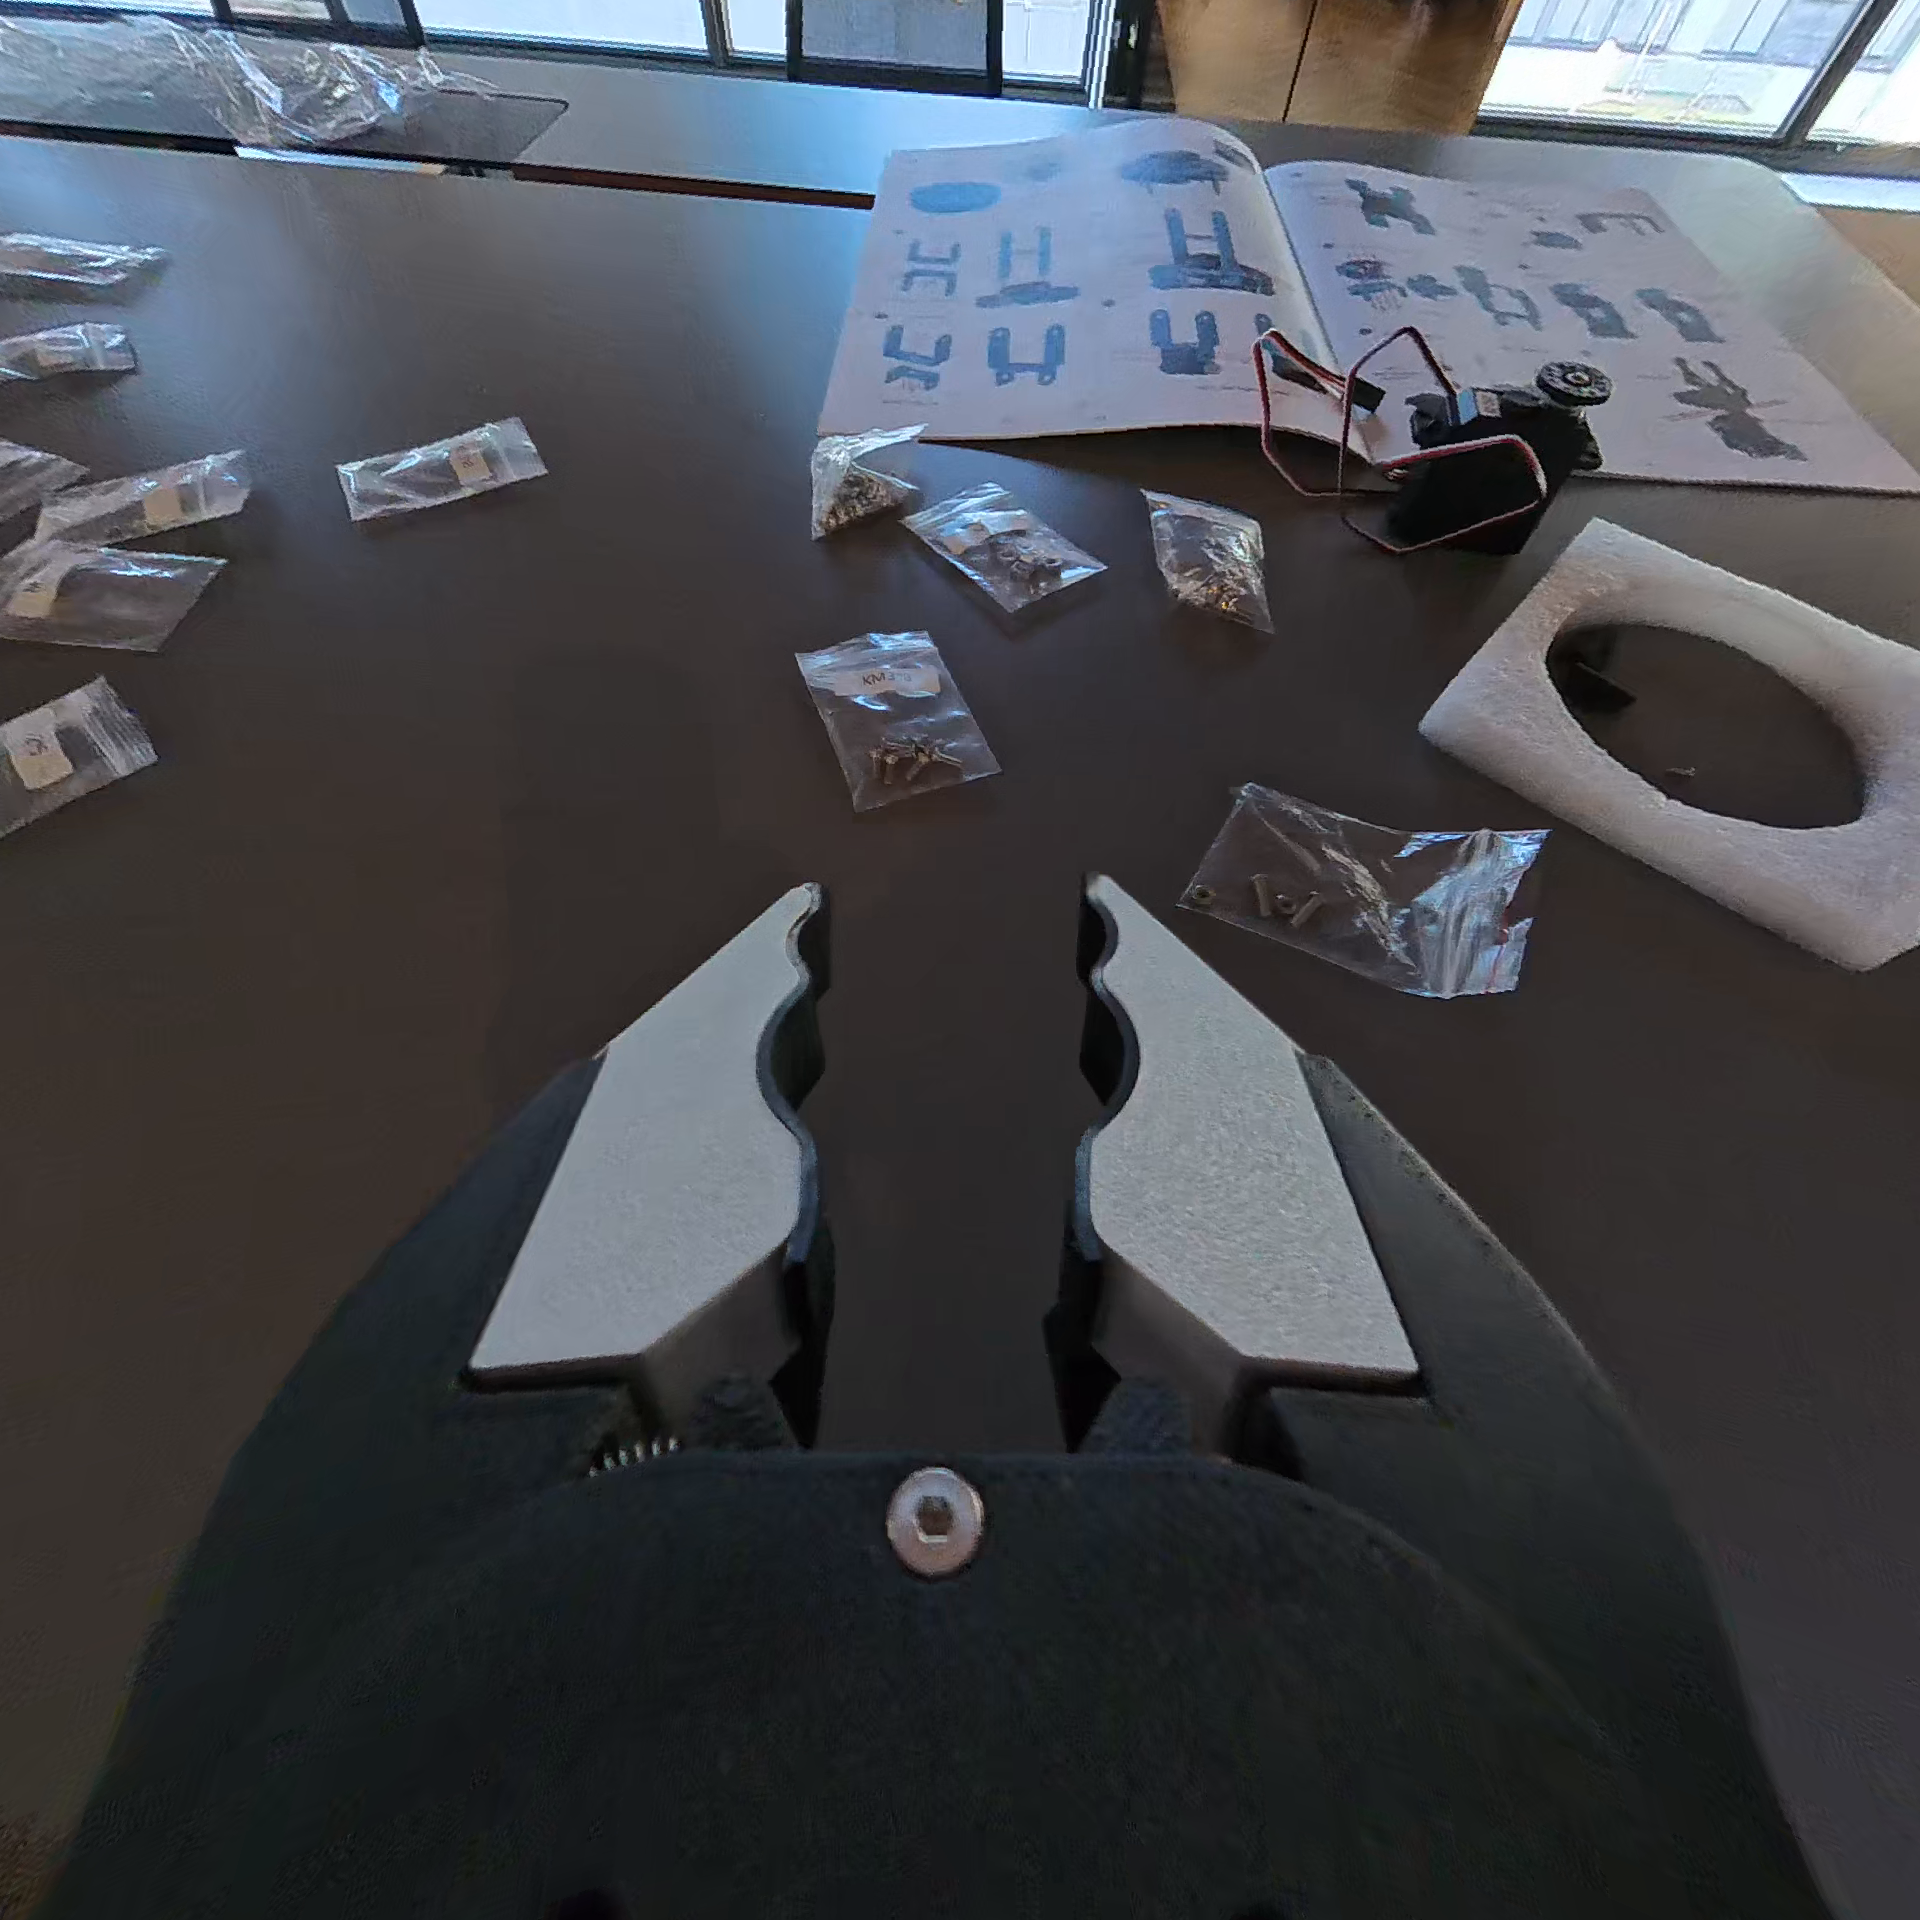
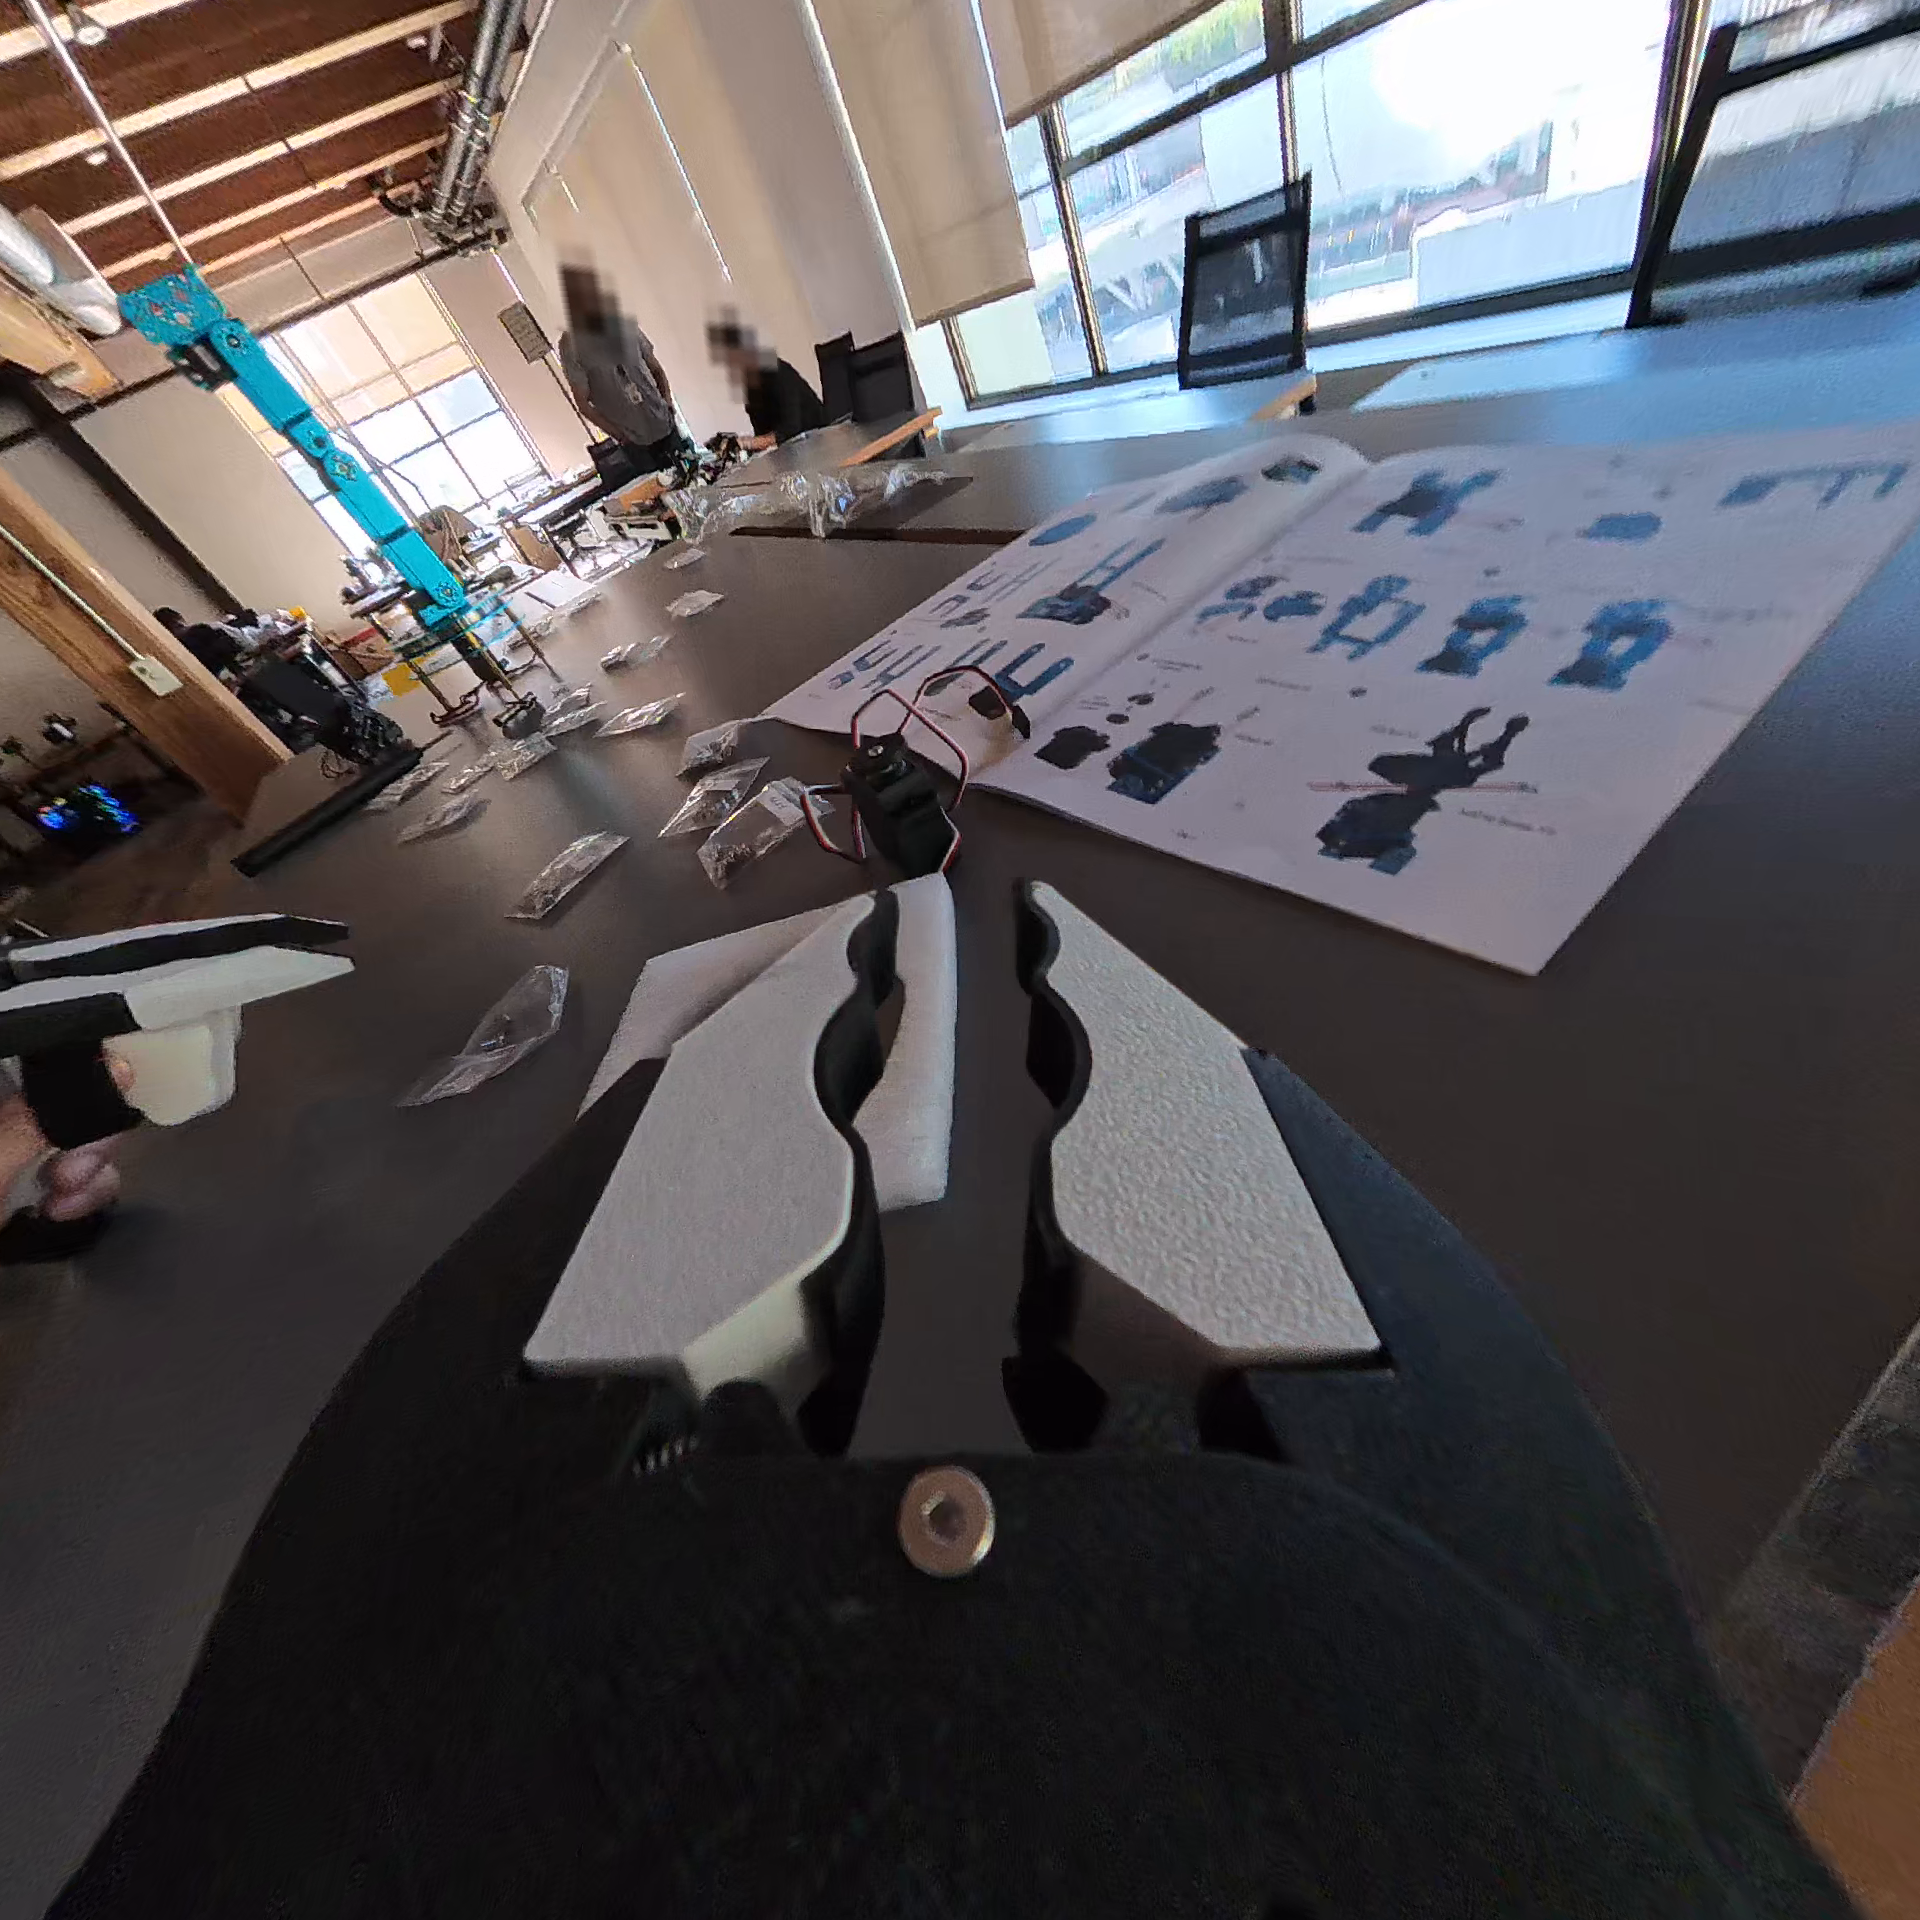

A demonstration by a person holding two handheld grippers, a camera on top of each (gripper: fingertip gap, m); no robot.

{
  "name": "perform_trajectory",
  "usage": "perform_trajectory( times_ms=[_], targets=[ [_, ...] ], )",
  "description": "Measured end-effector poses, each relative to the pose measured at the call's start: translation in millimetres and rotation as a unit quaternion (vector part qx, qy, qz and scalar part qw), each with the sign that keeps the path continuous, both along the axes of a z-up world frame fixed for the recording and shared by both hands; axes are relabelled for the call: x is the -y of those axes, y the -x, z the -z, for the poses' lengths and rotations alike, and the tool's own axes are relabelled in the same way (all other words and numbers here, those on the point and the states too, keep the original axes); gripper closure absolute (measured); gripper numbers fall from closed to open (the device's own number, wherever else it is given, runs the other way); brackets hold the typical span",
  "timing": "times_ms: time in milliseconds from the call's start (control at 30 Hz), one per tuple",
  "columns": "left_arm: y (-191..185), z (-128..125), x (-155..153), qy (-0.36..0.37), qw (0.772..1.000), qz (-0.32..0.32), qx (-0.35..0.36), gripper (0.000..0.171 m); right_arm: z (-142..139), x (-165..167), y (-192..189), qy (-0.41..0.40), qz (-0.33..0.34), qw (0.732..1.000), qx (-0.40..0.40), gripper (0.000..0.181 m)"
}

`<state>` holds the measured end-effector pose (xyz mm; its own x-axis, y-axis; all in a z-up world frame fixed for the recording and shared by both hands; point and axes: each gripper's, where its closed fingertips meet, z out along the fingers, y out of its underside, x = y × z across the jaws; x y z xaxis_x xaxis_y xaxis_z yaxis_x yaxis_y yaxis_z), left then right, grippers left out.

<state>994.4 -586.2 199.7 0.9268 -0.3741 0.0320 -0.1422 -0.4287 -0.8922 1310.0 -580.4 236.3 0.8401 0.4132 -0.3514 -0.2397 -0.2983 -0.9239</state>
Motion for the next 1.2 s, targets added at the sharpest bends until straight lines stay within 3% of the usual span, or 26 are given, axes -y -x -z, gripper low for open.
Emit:
perform_trajectory(
  times_ms=[233, 433, 600, 667, 767, 833, 1000, 1200],
  targets=[
    [-4, 16, -3, 0.054, 0.998, 0.020, -0.001, 0.133, 5, -1, 5, 0.014, -0.010, 1.000, 0.014, 0.173],
    [-2, 12, -4, 0.038, 0.999, 0.011, 0.001, 0.140, 10, -2, 12, 0.030, -0.031, 0.999, 0.028, 0.173],
    [-3, 13, -4, 0.041, 0.999, 0.014, -0.005, 0.142, -3, -4, 21, -0.033, -0.073, 0.995, 0.057, 0.170],
    [-3, 13, -4, 0.039, 0.999, 0.015, -0.006, 0.142, -2, -9, 35, -0.076, -0.133, 0.977, 0.145, 0.160],
    [-4, 14, -4, 0.045, 0.999, 0.019, -0.005, 0.142, 21, -19, 50, -0.090, -0.229, 0.923, 0.295, 0.156],
    [-5, 14, -4, 0.045, 0.999, 0.020, -0.003, 0.143, 33, -12, 68, -0.088, -0.318, 0.886, 0.325, 0.157],
    [-4, 11, -5, 0.036, 0.999, 0.017, -0.003, 0.143, 56, -16, 87, -0.062, -0.390, 0.826, 0.403, 0.156],
    [-4, 11, -4, 0.036, 0.999, 0.017, -0.001, 0.144, 60, -23, 100, -0.038, -0.427, 0.811, 0.399, 0.163]
  ],
)
